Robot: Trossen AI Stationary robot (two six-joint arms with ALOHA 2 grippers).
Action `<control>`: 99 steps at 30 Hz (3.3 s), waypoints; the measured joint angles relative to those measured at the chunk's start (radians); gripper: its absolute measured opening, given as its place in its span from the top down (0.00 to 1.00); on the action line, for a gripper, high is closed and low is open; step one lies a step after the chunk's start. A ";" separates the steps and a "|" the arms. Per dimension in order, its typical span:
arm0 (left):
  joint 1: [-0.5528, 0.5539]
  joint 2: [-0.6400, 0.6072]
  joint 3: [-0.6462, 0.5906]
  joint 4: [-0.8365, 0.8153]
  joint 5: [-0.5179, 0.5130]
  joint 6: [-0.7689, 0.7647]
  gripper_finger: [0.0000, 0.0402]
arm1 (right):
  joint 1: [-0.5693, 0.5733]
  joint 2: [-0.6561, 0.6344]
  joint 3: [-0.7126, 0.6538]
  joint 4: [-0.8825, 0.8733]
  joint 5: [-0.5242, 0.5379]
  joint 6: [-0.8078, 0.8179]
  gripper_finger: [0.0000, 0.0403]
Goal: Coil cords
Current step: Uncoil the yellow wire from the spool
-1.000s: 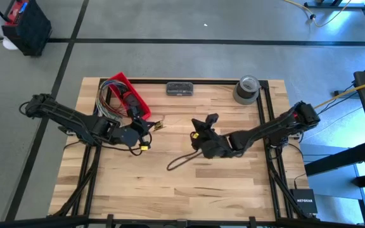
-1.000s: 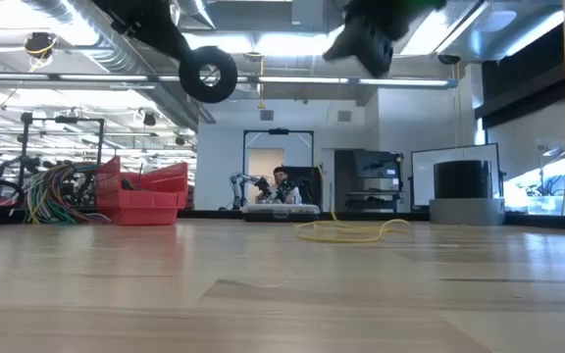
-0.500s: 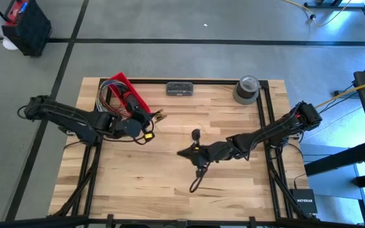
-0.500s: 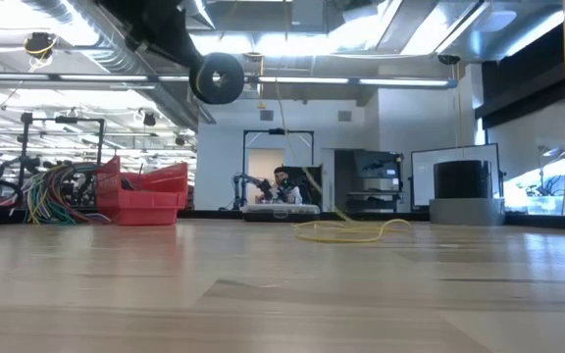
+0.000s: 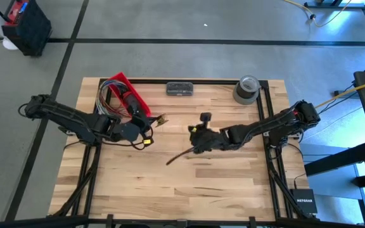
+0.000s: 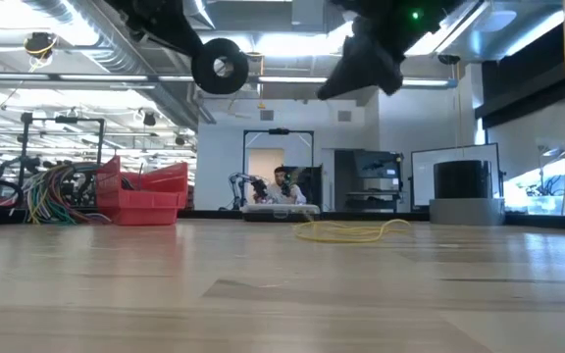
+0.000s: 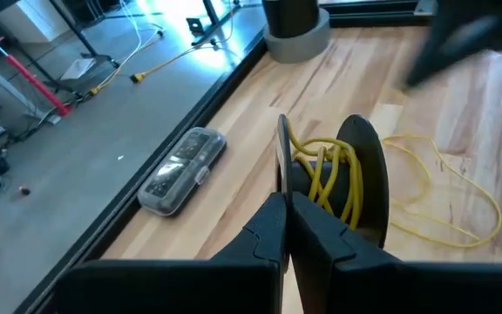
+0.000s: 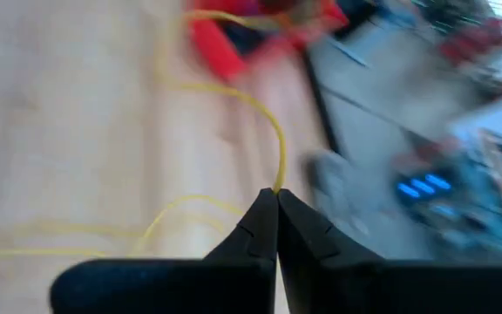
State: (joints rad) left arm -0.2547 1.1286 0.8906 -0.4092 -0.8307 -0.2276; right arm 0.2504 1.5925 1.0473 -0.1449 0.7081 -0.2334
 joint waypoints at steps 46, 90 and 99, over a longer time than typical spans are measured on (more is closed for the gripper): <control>0.080 0.000 0.000 -0.162 -0.011 -0.133 0.99 | 0.195 -0.135 0.000 0.047 -0.312 -0.094 0.99; 0.122 0.043 0.000 -0.530 0.099 -0.290 0.99 | 0.367 -0.241 0.001 0.293 0.069 -0.195 0.99; 0.186 0.073 0.000 -0.535 0.067 -0.333 0.99 | 0.411 -0.241 0.001 0.278 -0.258 -0.241 0.99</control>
State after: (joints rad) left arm -0.0687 1.2018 0.8906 -0.9439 -0.7638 -0.5610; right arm 0.6614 1.3510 1.0481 0.1327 0.4506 -0.4748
